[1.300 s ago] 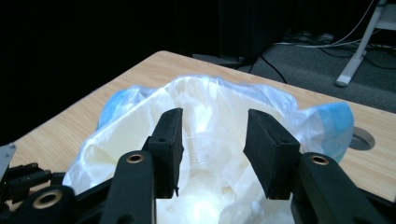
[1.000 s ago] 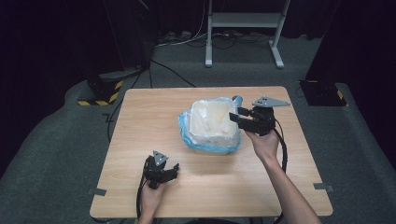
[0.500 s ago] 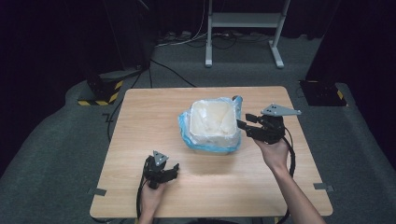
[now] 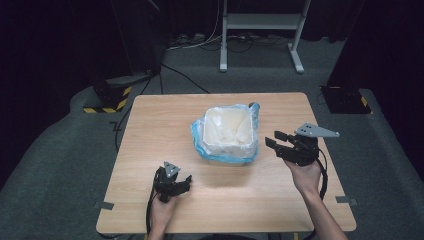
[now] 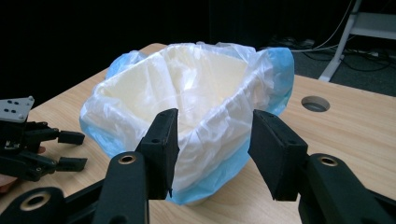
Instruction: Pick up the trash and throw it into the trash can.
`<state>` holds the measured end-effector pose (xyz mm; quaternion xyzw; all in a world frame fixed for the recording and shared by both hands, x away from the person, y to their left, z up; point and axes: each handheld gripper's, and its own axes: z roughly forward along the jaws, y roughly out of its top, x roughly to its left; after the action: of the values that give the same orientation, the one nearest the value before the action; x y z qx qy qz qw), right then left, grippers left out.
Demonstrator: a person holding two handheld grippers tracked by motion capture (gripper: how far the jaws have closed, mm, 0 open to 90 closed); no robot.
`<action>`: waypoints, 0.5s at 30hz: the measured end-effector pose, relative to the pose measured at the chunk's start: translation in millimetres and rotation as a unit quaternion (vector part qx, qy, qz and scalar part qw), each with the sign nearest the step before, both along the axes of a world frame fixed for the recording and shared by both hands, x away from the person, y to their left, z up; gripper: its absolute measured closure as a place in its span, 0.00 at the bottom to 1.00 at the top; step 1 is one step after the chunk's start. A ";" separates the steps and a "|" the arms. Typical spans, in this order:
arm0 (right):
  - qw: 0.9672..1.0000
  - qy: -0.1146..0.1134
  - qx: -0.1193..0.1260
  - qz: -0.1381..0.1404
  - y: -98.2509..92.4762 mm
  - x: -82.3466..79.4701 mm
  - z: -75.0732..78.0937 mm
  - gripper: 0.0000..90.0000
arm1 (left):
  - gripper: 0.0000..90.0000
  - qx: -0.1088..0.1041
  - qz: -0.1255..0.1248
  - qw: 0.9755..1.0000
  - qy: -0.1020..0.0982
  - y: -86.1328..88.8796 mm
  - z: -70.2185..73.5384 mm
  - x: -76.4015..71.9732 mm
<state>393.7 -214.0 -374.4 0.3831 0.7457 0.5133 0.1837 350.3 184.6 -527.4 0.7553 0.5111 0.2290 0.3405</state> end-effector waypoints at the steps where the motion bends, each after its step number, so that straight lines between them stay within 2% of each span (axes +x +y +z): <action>1: 1.000 0.000 0.000 -0.001 -1.2 -1.6 -1.3 0.57 | 0.33 0.001 0.000 1.000 0.000 0.1 0.0 0.0; 5: 1.000 0.003 0.001 -0.003 -4.7 -7.3 -7.9 0.57 | 0.34 0.001 0.000 1.000 0.000 0.0 0.0 0.0; 15: 1.000 0.006 -0.017 -0.011 -7.2 -21.6 -26.8 0.57 | 0.33 0.000 0.000 1.000 0.000 0.0 0.0 0.0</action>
<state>372.2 -221.1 -401.1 0.3906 0.7515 0.4960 0.1915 350.3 184.6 -527.4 0.7553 0.5110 0.2294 0.3403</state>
